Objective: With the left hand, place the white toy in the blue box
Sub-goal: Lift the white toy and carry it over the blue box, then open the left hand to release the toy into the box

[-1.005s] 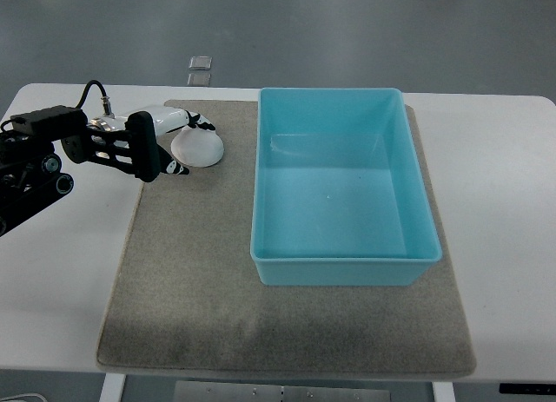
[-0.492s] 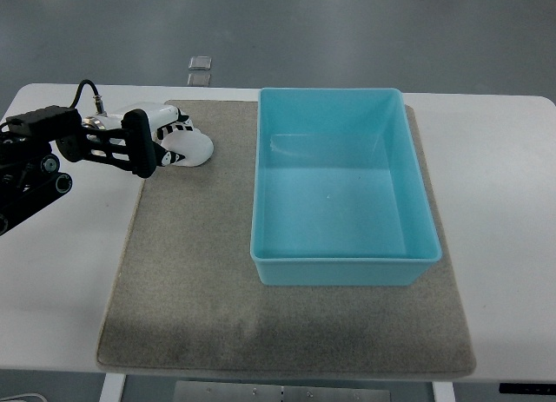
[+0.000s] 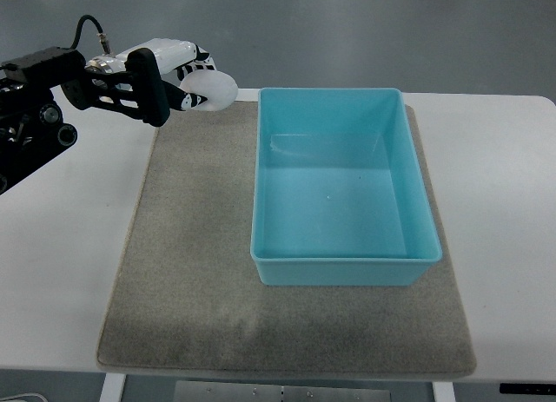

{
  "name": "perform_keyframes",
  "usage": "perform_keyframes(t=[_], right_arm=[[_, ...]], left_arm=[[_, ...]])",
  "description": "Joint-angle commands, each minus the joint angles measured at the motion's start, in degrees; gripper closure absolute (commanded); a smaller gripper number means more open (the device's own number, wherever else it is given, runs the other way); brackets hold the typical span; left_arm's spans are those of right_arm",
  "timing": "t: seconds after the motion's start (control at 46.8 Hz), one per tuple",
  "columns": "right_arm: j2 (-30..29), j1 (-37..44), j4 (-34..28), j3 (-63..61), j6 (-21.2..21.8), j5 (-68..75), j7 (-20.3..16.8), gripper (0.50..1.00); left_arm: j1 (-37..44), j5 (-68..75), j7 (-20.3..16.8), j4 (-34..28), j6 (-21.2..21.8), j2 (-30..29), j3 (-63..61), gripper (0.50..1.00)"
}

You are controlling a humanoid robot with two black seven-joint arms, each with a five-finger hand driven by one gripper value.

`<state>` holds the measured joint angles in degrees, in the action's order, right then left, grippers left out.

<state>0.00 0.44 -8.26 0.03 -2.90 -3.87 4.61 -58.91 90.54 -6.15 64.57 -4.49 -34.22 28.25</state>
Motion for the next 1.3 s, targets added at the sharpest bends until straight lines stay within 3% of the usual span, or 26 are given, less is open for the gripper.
perform_keyframes(t=[0.0, 0.257, 0.449, 0.855, 0.876, 0.919, 0.941, 0.962, 1.112, 1.283], right_arm=[[0.0, 0.0, 0.0, 0.0, 0.0, 0.0, 0.0, 0.564], [0.0, 0.0, 0.0, 0.0, 0.0, 0.0, 0.0, 0.564], [0.0, 0.0, 0.0, 0.1, 0.0, 0.0, 0.0, 0.564], [0.0, 0.0, 0.0, 0.1, 0.0, 0.0, 0.0, 0.564], [0.0, 0.0, 0.0, 0.0, 0.0, 0.0, 0.0, 0.564], [0.0, 0.0, 0.0, 0.0, 0.0, 0.0, 0.0, 0.564], [0.0, 0.0, 0.0, 0.0, 0.0, 0.0, 0.0, 0.564], [0.0, 0.0, 0.0, 0.0, 0.0, 0.0, 0.0, 0.564], [0.0, 0.0, 0.0, 0.0, 0.0, 0.0, 0.0, 0.564], [0.0, 0.0, 0.0, 0.1, 0.0, 0.0, 0.0, 0.564]], left_arm=[[-0.7, -0.1, 0.0, 1.7, -0.2, 2.3, -0.1, 1.0], [-0.9, 0.1, -0.1, 7.6, -2.3, 8.5, -1.1, 1.0], [-0.8, 0.8, 0.0, 7.9, -3.7, 13.7, -3.5, 1.0], [-0.7, 1.0, 0.1, 7.5, -3.4, 14.5, -12.6, 1.0], [-0.6, 1.0, 0.1, 7.4, -3.4, 14.5, -12.6, 0.98], [-0.4, 1.0, 0.1, 7.4, -3.2, 14.5, -12.6, 0.683], [-0.3, 1.0, 0.1, 7.4, -3.1, 14.5, -12.6, 0.573], [-0.3, 1.0, 0.1, 7.4, -3.0, 14.5, -12.6, 0.542], [-0.2, -0.2, 0.0, 7.4, -2.8, 14.3, -12.3, 0.508], [-0.2, -1.9, 0.0, 7.4, -2.6, 13.7, -11.0, 0.508]])
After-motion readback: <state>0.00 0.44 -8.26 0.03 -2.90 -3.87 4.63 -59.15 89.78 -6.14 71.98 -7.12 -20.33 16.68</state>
